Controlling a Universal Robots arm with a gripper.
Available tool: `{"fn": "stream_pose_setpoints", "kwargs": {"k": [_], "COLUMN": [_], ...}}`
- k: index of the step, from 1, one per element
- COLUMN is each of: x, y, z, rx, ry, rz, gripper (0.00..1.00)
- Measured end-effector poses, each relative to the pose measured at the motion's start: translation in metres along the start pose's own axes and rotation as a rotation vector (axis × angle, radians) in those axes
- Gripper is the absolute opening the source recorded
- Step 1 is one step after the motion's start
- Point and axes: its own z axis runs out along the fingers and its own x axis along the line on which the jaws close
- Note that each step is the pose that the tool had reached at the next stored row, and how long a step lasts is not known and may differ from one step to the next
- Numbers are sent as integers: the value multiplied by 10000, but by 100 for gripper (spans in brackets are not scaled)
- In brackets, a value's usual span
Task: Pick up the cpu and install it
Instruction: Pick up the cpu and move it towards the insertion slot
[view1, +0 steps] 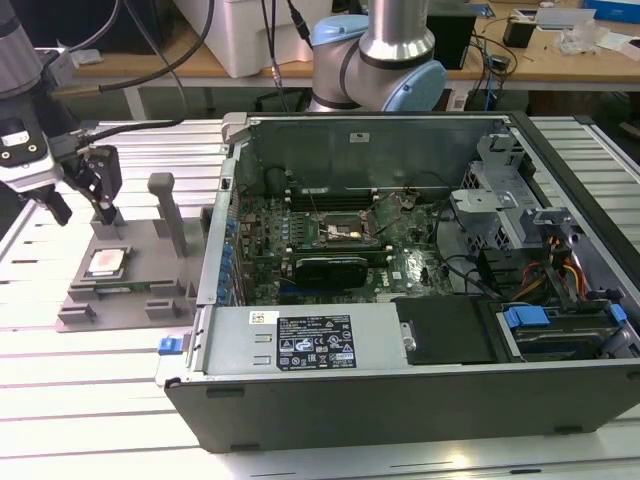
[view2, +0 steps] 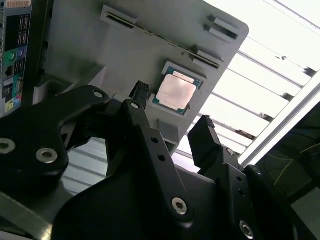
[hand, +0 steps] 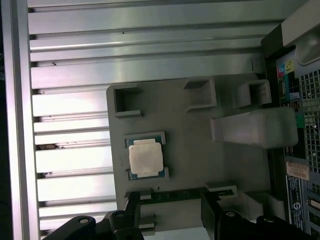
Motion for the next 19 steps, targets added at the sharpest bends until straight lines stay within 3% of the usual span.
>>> {"fn": "stream_pose_setpoints", "kwargs": {"k": [19], "x": [-19], "y": [4], "z": [121], "rx": [16], "ry": [-3], "rz": [-1], "gripper": [60]}}
